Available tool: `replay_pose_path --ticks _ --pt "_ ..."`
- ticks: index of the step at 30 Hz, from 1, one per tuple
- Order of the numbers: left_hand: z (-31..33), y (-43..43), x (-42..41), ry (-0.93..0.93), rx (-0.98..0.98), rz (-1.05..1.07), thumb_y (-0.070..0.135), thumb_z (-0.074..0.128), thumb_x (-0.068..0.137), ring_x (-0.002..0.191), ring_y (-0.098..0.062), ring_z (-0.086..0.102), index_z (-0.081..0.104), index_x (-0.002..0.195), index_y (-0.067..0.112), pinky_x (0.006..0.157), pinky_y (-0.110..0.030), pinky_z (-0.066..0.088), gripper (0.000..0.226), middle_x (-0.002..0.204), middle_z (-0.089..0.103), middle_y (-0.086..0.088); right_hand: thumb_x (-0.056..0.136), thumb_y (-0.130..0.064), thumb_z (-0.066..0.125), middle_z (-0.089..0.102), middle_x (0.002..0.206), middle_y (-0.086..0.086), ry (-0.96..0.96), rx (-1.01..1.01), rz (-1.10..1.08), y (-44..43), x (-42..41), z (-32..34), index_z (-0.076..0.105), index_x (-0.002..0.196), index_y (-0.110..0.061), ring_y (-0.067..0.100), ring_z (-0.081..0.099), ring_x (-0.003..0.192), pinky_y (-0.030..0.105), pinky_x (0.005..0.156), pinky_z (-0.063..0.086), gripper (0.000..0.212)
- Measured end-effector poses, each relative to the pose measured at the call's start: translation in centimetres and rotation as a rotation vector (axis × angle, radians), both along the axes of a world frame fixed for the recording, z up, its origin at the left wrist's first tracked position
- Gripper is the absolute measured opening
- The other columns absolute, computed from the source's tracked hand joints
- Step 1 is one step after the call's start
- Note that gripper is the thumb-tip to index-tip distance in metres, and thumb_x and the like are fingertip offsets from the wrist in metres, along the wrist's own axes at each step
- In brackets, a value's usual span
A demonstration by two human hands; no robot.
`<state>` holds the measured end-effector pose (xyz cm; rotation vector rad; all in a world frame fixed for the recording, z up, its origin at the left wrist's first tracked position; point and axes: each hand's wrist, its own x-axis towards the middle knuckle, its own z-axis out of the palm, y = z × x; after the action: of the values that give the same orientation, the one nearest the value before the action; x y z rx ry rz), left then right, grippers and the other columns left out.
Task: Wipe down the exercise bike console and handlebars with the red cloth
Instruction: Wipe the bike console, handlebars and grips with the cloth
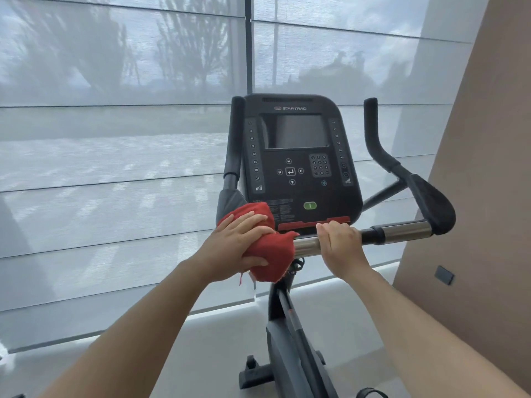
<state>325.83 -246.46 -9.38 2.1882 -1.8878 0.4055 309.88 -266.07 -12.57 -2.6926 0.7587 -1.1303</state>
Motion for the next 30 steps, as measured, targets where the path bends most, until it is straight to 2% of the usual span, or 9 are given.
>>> replay_pose_path --ticks 8,12,15,18,20,22,24,26,30 --pt "0.1 -0.4 1.2 0.025 -0.118 -0.052 0.064 0.036 0.087 0.140 -0.005 0.018 0.039 0.133 0.040 0.116 -0.028 0.007 0.052 0.146 0.031 0.018 0.099 -0.021 0.032 0.038 0.059 -0.009 0.011 0.033 -0.040 0.1 0.2 -0.1 0.035 0.059 -0.021 0.019 0.041 0.063 0.034 0.071 0.032 0.040" --pt "1.7 -1.1 2.4 0.210 -0.207 0.069 0.043 0.044 0.093 0.138 -0.011 0.027 0.045 0.131 0.030 0.112 -0.038 0.022 0.040 0.144 0.036 0.015 0.099 -0.022 0.031 0.043 0.059 -0.006 -0.011 0.028 -0.065 0.1 0.4 -0.4 0.037 0.060 -0.019 0.017 0.041 0.061 0.031 0.071 0.031 0.039" --pt "2.6 -1.9 2.8 0.268 -0.235 0.163 0.037 0.044 0.094 0.138 -0.016 0.025 0.041 0.134 0.027 0.111 -0.044 0.023 0.041 0.145 0.034 0.013 0.098 -0.026 0.027 0.043 0.059 -0.005 -0.026 0.029 -0.075 0.2 0.6 -0.4 0.036 0.060 -0.021 0.016 0.041 0.060 0.032 0.071 0.032 0.039" --pt "2.4 -2.3 2.3 0.355 -0.422 0.260 0.032 0.045 0.094 0.136 -0.018 0.027 0.042 0.134 0.023 0.113 -0.043 0.021 0.041 0.146 0.035 0.006 0.094 -0.030 0.023 0.040 0.057 -0.007 -0.036 0.022 -0.084 0.4 0.6 -0.4 0.031 0.059 -0.025 0.013 0.039 0.059 0.032 0.070 0.031 0.036" --pt "1.7 -2.1 2.1 0.345 -0.496 0.229 0.031 0.048 0.093 0.141 -0.021 0.018 0.038 0.139 0.018 0.116 -0.042 0.018 0.049 0.152 0.027 0.001 0.094 -0.030 0.022 0.037 0.056 -0.010 -0.050 0.011 -0.093 0.5 0.6 -0.5 0.029 0.059 -0.026 0.010 0.037 0.057 0.031 0.069 0.028 0.036" --pt "0.8 -1.6 2.6 0.291 -0.479 0.074 0.031 0.050 0.092 0.143 -0.019 0.015 0.037 0.141 0.021 0.117 -0.039 0.018 0.051 0.153 0.026 0.003 0.093 -0.032 0.020 0.034 0.054 -0.010 -0.063 -0.006 -0.100 0.6 0.6 -0.5 0.029 0.058 -0.023 0.008 0.035 0.055 0.030 0.067 0.026 0.037" --pt "0.3 -1.0 3.1 0.282 -0.424 -0.055 0.030 0.049 0.093 0.139 -0.016 0.026 0.045 0.136 0.025 0.115 -0.039 0.023 0.043 0.144 0.040 0.006 0.092 -0.031 0.021 0.033 0.053 -0.009 -0.069 -0.005 -0.102 0.7 0.7 -0.4 0.029 0.058 -0.022 0.008 0.034 0.054 0.030 0.066 0.026 0.037" --pt "0.2 -1.0 3.4 0.282 -0.430 -0.071 0.029 0.050 0.093 0.131 -0.016 0.038 0.053 0.127 0.023 0.110 -0.038 0.029 0.034 0.130 0.054 0.007 0.092 -0.028 0.023 0.033 0.053 -0.009 -0.070 -0.005 -0.103 0.7 0.7 -0.4 0.029 0.057 -0.021 0.008 0.034 0.054 0.030 0.066 0.026 0.036" --pt "0.7 -1.7 2.8 0.322 -0.511 -0.018 0.020 0.050 0.094 0.115 -0.017 0.048 0.060 0.112 0.017 0.102 -0.027 0.032 0.021 0.114 0.060 0.003 0.091 -0.032 0.021 0.036 0.054 -0.007 -0.058 -0.004 -0.095 0.7 0.6 -0.3 0.033 0.058 -0.016 0.010 0.035 0.055 0.031 0.065 0.027 0.039"
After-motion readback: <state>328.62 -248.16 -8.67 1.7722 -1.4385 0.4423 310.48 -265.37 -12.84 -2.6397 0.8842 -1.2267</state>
